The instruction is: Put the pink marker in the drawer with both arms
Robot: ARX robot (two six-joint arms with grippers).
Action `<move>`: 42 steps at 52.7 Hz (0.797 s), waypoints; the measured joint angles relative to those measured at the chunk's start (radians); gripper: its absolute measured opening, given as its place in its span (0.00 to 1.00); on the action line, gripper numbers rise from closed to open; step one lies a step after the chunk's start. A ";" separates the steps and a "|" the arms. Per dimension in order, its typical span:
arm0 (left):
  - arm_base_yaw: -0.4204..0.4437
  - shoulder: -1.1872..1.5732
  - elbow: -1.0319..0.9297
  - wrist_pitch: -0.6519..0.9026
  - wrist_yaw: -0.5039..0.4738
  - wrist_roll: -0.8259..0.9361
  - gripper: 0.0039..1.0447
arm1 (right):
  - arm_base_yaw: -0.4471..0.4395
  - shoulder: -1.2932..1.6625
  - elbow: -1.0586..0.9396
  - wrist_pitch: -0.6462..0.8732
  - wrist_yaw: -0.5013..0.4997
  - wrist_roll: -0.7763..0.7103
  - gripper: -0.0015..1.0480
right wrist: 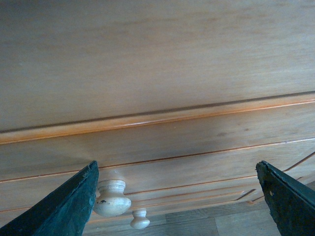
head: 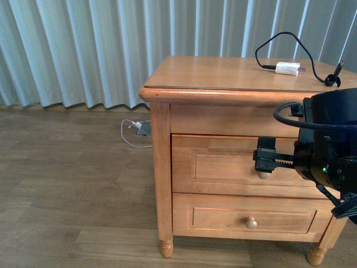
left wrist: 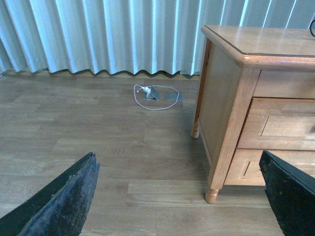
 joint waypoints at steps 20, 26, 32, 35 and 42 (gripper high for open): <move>0.000 0.000 0.000 0.000 0.000 0.000 0.95 | -0.010 -0.011 0.023 -0.069 -0.025 0.005 0.92; 0.000 0.000 0.000 0.000 0.000 0.000 0.95 | -0.014 -0.058 -0.003 -0.093 -0.031 0.018 0.92; 0.000 0.000 0.000 0.000 0.000 0.000 0.95 | -0.016 -0.154 -0.052 -0.112 -0.053 0.024 0.92; 0.000 0.000 0.000 0.000 0.000 0.000 0.95 | -0.016 -0.206 -0.083 -0.122 -0.066 0.023 0.92; 0.000 0.000 0.000 0.000 0.000 0.000 0.95 | -0.018 -0.338 -0.171 -0.170 -0.106 0.023 0.92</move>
